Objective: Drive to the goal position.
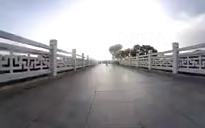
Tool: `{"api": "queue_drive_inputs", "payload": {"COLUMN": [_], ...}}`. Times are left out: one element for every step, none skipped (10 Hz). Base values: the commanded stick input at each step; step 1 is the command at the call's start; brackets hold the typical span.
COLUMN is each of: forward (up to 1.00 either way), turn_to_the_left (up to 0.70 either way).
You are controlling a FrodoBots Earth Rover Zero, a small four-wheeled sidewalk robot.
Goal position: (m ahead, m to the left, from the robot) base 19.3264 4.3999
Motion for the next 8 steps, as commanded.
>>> {"api": "queue_drive_inputs", "payload": {"forward": [0.45, 0.45, 0.45, 0.45, 0.45, 0.45, 0.45, 0.45], "turn_to_the_left": [0.0, 0.0, 0.0, 0.0, 0.0, 0.0, 0.0, 0.0]}}
